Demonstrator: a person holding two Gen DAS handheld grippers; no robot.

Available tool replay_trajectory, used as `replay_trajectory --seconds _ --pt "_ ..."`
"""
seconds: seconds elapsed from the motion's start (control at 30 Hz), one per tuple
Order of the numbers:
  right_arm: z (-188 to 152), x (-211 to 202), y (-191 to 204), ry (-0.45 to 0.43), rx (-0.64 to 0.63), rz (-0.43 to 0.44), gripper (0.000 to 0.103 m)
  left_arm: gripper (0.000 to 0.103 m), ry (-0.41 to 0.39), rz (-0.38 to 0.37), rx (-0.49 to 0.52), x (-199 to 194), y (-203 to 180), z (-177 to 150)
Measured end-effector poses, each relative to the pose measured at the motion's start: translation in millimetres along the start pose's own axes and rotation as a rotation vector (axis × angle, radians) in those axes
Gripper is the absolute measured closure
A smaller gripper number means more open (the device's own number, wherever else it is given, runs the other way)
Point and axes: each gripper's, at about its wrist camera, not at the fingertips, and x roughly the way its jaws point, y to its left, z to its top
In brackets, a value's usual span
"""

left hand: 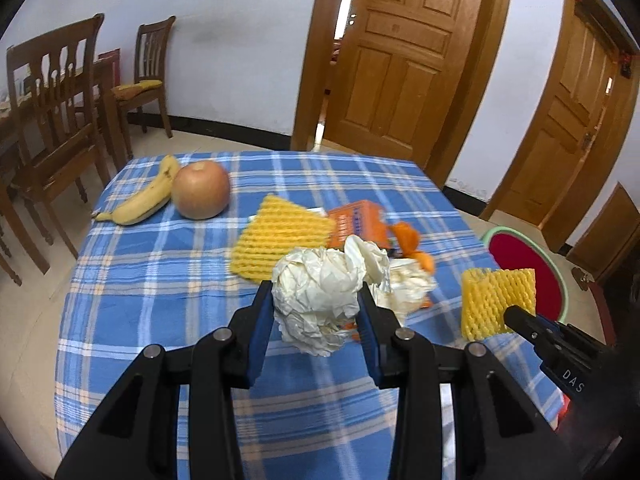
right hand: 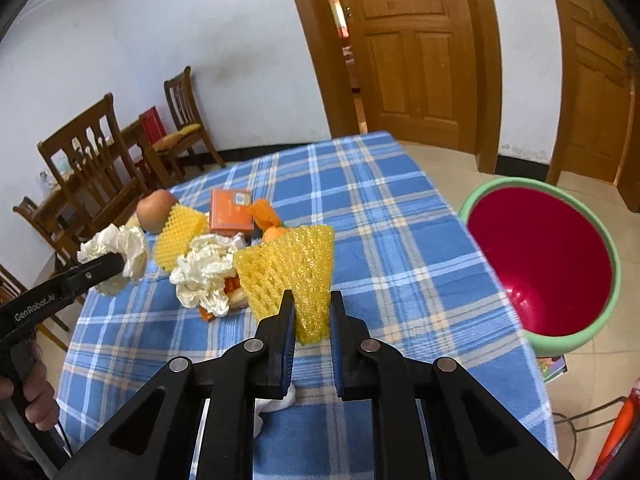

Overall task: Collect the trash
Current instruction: 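Carry the tissue and foam net over the red bin with both tools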

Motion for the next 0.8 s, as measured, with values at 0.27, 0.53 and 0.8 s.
replay_trajectory --seconds 0.27,0.53,0.8 --pt "4.3 -29.0 -19.7 -0.061 0.027 -0.032 0.088 0.063 -0.006 -0.058 0.043 -3.1 -38.1 8.0" --pt "9.1 -49.1 -47.6 -0.101 0.064 -0.073 0.088 0.063 0.010 -0.106 0.098 6.3 -82.4 14.8" --pt "10.9 -60.8 -82.2 -0.127 0.118 -0.128 0.088 0.063 0.028 -0.156 0.162 21.6 -132.4 18.3"
